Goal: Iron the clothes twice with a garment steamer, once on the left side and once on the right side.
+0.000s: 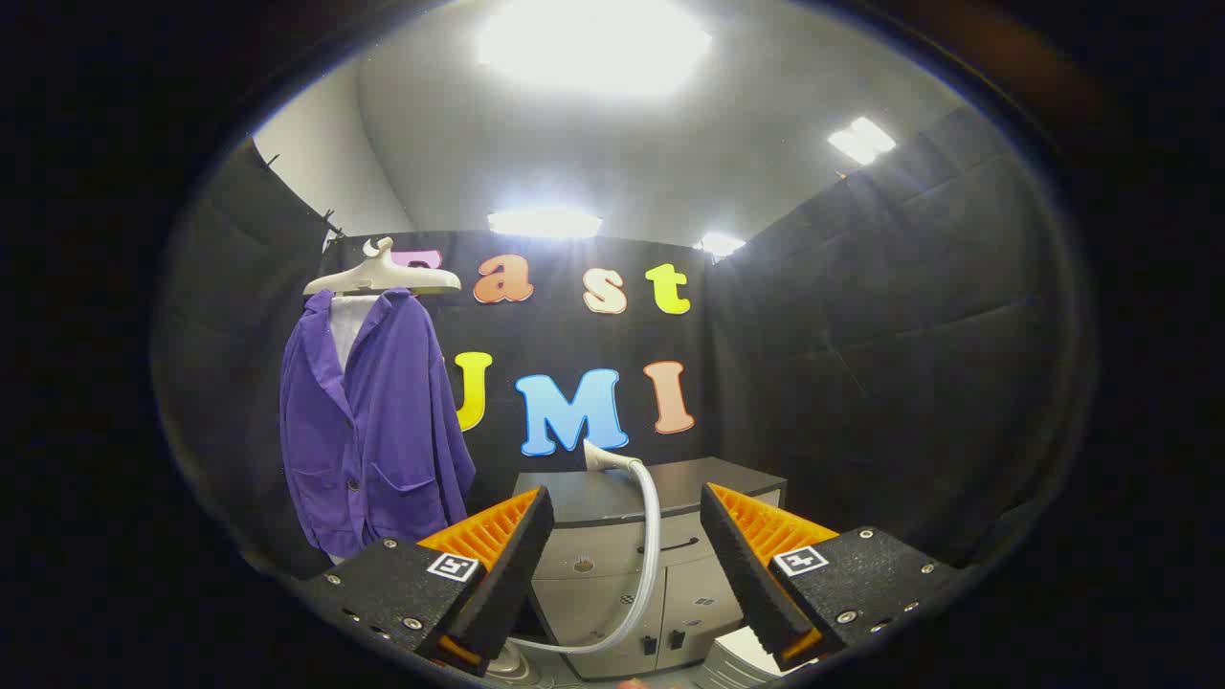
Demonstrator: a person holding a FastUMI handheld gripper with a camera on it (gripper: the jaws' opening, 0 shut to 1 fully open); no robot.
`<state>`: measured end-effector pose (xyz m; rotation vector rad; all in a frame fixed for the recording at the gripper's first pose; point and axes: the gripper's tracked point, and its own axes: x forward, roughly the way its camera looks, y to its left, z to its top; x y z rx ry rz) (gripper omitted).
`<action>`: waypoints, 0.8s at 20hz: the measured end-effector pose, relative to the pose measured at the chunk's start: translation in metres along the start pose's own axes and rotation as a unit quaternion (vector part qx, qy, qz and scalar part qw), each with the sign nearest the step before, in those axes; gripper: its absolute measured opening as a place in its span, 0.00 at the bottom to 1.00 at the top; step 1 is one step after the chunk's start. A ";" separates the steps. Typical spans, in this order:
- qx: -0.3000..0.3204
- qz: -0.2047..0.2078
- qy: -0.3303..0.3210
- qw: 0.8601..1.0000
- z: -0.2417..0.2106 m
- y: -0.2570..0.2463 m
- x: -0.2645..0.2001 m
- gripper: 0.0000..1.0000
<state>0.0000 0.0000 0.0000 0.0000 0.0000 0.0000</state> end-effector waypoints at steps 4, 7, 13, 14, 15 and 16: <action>-0.013 0.011 0.005 1.000 -0.006 0.004 -0.006 0.95; -0.015 0.009 0.007 1.000 -0.010 0.008 -0.009 0.95; -0.022 0.004 0.010 1.000 -0.013 0.011 -0.008 0.95; -0.023 0.005 0.010 1.000 -0.012 0.013 -0.007 0.95; -0.023 0.005 0.010 1.000 -0.012 0.014 -0.006 0.95; -0.025 0.006 0.010 1.000 -0.010 0.015 -0.004 0.95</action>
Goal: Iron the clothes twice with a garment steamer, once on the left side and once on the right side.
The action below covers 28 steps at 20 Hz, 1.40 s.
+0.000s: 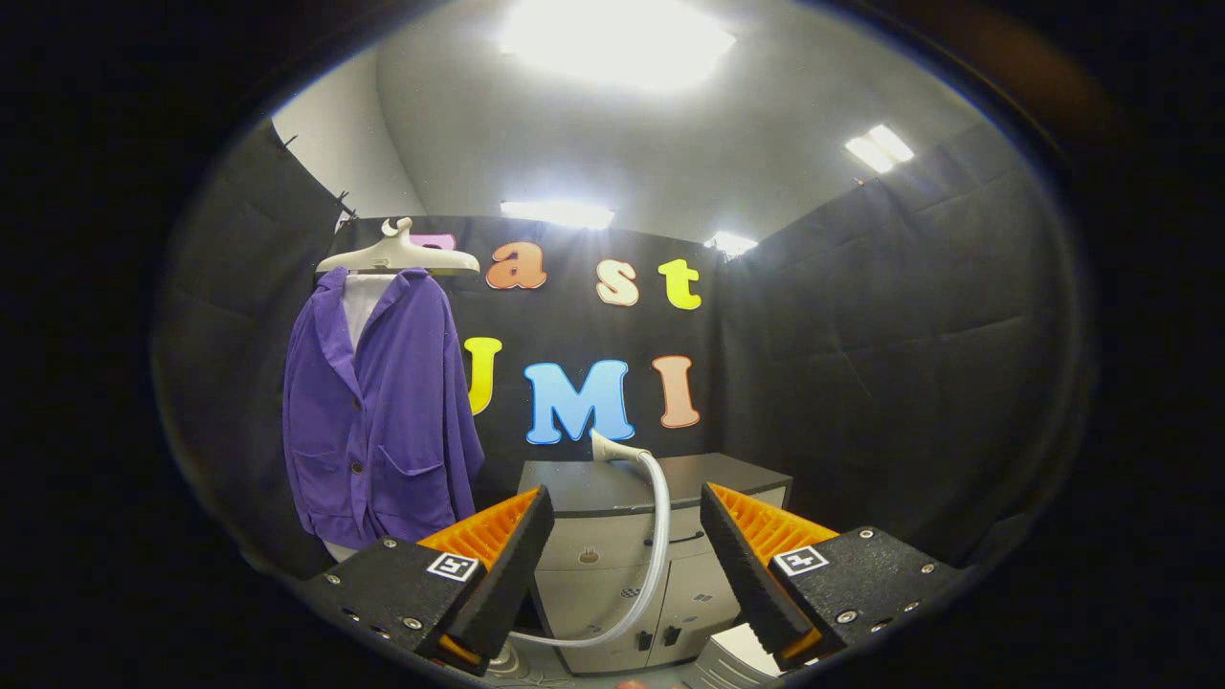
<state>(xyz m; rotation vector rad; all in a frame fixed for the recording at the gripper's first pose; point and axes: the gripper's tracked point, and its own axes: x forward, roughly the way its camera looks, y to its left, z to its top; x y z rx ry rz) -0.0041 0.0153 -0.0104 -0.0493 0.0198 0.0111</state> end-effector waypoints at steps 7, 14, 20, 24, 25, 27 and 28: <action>0.001 0.011 0.003 1.000 0.022 -0.003 0.025 0.96; 0.031 0.017 0.016 0.999 0.049 -0.036 0.097 0.96; 0.044 0.020 0.032 0.998 0.046 -0.062 0.201 0.96; 0.056 0.036 0.059 0.996 0.032 -0.075 0.279 0.97; 0.065 0.044 0.068 0.995 0.026 -0.075 0.298 0.96; 0.084 0.062 0.089 0.990 0.013 -0.074 0.332 0.96; 0.095 0.070 0.103 0.988 0.005 -0.073 0.348 0.95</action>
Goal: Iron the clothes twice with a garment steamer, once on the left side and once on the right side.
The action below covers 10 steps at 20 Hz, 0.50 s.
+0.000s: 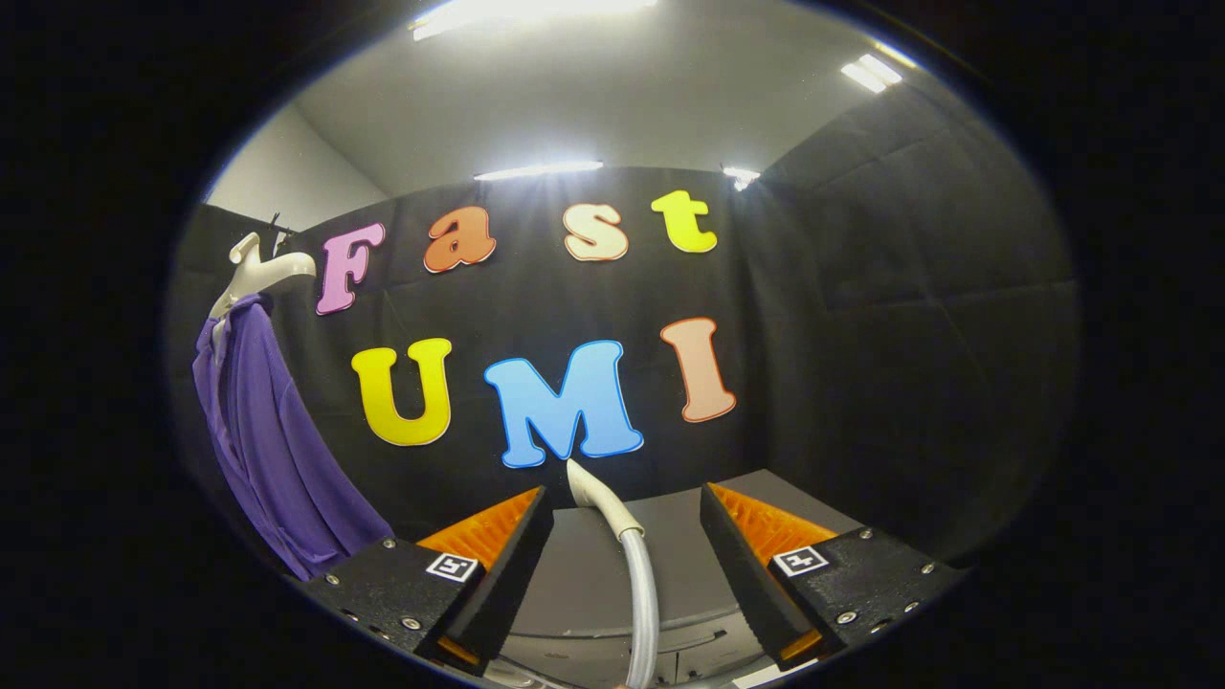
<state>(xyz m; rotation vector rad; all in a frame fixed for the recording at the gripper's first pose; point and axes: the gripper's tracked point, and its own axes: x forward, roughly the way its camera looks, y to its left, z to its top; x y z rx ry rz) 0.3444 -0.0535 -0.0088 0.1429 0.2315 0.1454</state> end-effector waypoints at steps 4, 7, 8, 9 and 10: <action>0.049 0.049 0.062 0.996 -0.023 0.002 0.063 0.95; 0.097 0.086 0.107 0.986 -0.040 0.004 0.096 0.95; 0.121 0.100 0.118 0.981 -0.042 0.006 0.105 0.95; 0.146 0.110 0.127 0.975 -0.044 0.006 0.113 0.95; 0.174 0.118 0.137 0.968 -0.047 0.006 0.123 0.95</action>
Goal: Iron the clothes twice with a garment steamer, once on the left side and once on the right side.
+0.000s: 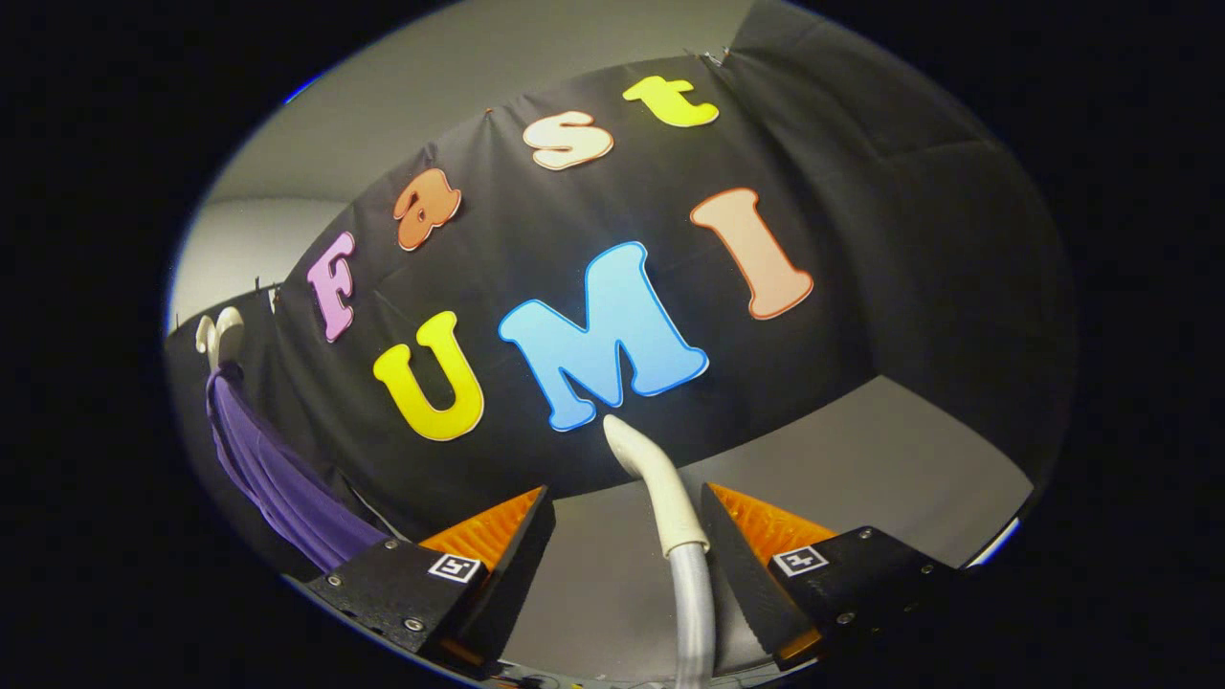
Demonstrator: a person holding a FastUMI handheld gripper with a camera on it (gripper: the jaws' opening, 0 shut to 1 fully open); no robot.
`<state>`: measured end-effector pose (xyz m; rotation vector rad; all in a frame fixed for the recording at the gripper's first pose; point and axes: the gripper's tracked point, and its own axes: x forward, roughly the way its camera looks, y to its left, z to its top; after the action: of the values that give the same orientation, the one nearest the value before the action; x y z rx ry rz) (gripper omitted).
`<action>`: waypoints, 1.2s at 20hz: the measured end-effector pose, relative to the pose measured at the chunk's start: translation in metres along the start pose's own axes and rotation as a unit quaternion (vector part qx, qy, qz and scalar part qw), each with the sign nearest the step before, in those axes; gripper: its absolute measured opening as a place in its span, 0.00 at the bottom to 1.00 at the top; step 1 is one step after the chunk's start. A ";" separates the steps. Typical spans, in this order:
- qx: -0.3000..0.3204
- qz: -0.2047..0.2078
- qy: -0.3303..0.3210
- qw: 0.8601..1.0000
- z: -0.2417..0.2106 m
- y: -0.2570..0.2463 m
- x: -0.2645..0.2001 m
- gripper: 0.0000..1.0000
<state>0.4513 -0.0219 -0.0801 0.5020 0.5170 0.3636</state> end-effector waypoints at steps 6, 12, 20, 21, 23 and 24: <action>0.110 0.027 0.068 0.991 -0.009 -0.034 0.045 0.93; 0.096 0.020 0.133 0.986 -0.042 -0.055 0.068 0.93; 0.151 0.064 0.212 0.963 -0.069 -0.043 0.084 0.87; 0.157 0.064 0.217 0.961 -0.071 -0.043 0.086 0.79; 0.168 0.057 0.224 0.958 -0.071 -0.046 0.087 0.57; 0.173 0.058 0.228 0.956 -0.072 -0.044 0.087 0.41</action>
<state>0.4909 0.0068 -0.1911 0.7973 1.0117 0.5097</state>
